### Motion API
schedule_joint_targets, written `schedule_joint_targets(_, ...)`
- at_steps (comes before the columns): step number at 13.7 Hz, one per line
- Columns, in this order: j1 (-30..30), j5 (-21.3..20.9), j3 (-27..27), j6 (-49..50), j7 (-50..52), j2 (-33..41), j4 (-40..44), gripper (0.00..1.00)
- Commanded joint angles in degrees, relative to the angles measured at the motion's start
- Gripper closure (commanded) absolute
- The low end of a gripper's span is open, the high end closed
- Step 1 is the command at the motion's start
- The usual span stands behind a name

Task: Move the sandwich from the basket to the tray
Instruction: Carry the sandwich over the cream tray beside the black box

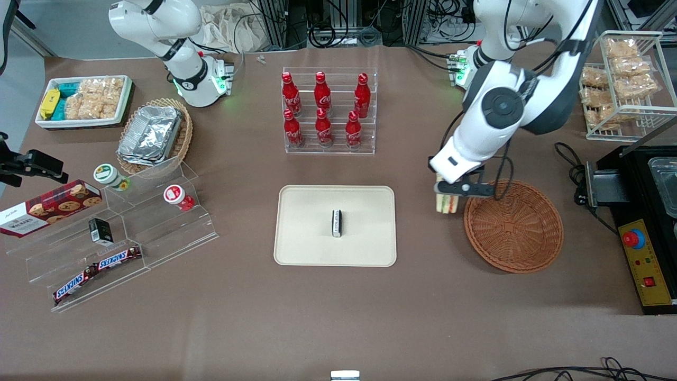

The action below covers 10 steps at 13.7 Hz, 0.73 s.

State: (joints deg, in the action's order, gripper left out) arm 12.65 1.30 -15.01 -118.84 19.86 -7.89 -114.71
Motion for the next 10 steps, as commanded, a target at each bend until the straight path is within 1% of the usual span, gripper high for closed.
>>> schedule_joint_targets(1, 2.81, 0.72, 0.51, -3.22, 0.70, -7.82, 5.28, 1.00)
schedule_joint_targets(5, 6.58, -0.15, 0.60, -15.35, 4.99, -14.94, 5.89, 1.00)
schedule_joint_targets(6, 7.03, -0.42, 0.60, -16.76, 6.23, -16.52, 6.68, 1.00)
schedule_joint_targets(10, 9.14, -0.60, 0.86, -17.31, 7.91, -23.38, 12.65, 1.00)
